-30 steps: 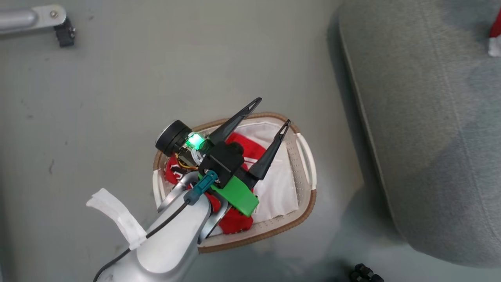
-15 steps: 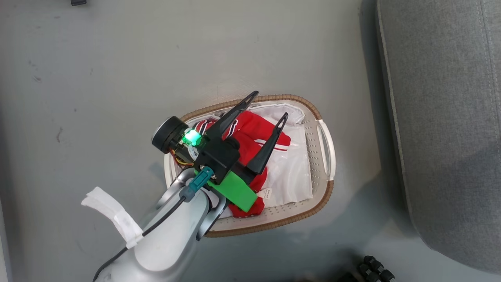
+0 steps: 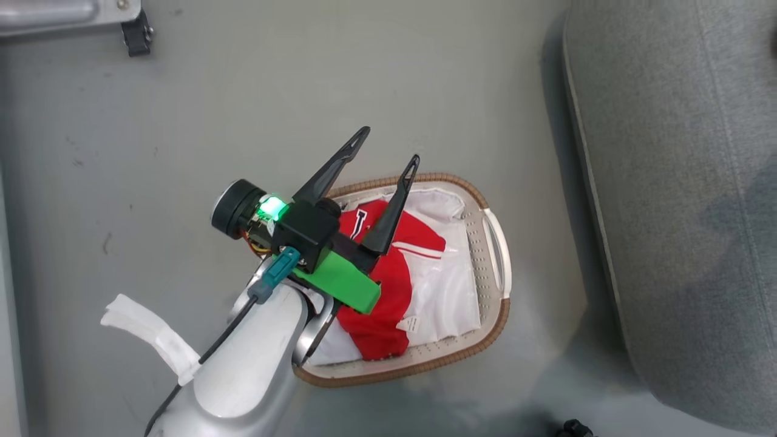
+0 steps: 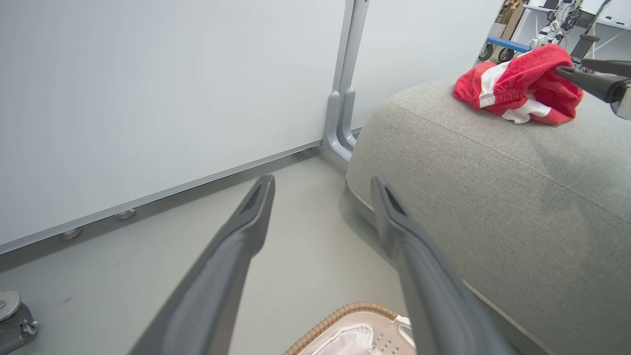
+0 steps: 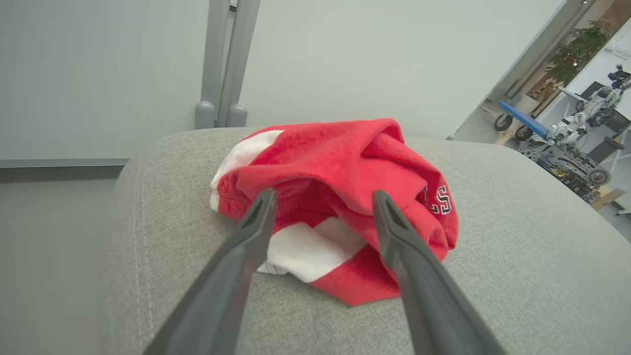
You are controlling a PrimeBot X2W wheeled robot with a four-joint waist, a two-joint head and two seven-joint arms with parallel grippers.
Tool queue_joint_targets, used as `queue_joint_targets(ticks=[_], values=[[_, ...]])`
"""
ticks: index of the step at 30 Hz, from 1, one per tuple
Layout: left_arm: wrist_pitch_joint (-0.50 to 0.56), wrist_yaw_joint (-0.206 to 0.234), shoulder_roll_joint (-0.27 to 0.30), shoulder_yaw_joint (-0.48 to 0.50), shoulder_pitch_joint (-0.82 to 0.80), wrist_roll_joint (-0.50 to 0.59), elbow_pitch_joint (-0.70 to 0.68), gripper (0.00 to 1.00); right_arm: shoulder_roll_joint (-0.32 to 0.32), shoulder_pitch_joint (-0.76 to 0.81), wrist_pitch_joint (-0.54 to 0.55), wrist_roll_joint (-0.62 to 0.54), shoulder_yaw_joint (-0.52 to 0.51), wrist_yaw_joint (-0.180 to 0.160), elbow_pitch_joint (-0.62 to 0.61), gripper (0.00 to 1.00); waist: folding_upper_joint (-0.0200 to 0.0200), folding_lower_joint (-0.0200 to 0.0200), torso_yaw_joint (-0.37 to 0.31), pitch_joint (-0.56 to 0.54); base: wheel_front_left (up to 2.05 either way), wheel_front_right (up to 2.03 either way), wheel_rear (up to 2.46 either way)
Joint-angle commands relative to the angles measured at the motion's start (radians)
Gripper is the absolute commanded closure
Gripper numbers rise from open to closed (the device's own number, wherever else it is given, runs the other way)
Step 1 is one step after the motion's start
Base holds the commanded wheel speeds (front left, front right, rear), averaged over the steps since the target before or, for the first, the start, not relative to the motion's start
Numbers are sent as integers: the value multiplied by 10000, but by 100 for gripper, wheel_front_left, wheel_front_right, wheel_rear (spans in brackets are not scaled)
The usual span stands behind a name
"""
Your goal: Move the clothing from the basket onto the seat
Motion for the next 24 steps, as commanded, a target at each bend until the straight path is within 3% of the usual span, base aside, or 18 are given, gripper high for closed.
queue_joint_targets(ticks=[1,8,14,24], values=[[2,-22,-65,149,199,-68,-23,0,-44,282,-25,71,144,-10,-196,0,87,-1,89,-714,0,0,0],[2,36,-354,1036,872,-220,135,0,36,750,-24,340,1404,-10,-947,0,87,-1,619,-2034,0,0,0],[3,162,-498,2076,1682,-354,146,0,204,971,-24,596,2759,-10,-869,0,87,-1,1155,-2887,0,0,0],[2,324,-579,3618,3061,-335,201,0,1023,2088,-25,1416,4976,-10,-1042,0,87,-1,1734,-3877,0,0,0]])
